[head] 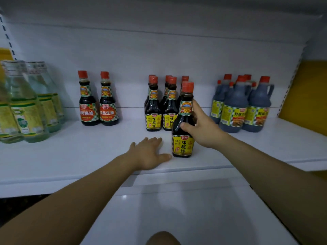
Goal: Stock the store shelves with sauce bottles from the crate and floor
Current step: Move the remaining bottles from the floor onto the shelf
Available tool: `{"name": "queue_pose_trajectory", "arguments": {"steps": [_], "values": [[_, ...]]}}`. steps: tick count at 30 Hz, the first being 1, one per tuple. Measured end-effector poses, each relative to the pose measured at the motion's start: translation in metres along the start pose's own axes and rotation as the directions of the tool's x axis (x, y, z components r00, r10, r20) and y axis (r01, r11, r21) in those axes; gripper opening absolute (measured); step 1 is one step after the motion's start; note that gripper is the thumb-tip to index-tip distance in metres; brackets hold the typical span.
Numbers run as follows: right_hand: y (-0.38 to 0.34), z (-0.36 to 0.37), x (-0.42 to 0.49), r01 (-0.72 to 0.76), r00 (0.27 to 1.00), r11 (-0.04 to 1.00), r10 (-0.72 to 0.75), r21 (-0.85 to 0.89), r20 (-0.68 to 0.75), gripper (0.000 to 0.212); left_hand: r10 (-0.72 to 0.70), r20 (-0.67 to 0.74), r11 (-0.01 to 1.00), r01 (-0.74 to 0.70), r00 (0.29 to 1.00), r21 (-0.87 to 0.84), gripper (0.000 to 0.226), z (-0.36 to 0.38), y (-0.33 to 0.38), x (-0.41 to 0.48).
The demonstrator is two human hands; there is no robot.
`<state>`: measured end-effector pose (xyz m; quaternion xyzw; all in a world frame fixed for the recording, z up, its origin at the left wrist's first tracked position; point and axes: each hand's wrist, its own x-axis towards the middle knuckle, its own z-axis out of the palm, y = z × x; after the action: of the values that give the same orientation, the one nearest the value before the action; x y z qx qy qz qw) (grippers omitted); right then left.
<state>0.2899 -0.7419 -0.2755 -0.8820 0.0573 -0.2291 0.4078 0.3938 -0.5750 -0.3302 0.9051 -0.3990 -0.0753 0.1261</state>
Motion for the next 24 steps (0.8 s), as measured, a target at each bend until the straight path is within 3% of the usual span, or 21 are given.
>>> {"name": "queue_pose_trajectory", "arguments": {"steps": [2,11,19,24], "values": [[0.010,-0.016,0.003,-0.029,1.000,0.999,0.029,-0.023,-0.008,0.079,-0.049,0.044,0.988,0.043,0.998,0.145,0.082,0.005,0.000,0.003],[0.066,-0.030,0.050,-0.174,0.983,0.979,0.166,-0.103,-0.081,0.057,-0.105,0.092,0.976,0.085,0.990,0.199,0.078,0.010,0.002,0.008],[0.086,-0.020,0.088,-0.215,0.976,0.969,0.209,-0.123,-0.064,0.058,-0.111,0.098,0.972,0.088,0.989,0.218,0.078,0.012,0.002,0.009],[0.093,-0.017,0.104,-0.189,0.980,0.979,0.182,-0.083,-0.079,0.048,-0.109,0.104,0.973,0.085,0.989,0.213,0.078,0.012,0.004,0.008]]}}
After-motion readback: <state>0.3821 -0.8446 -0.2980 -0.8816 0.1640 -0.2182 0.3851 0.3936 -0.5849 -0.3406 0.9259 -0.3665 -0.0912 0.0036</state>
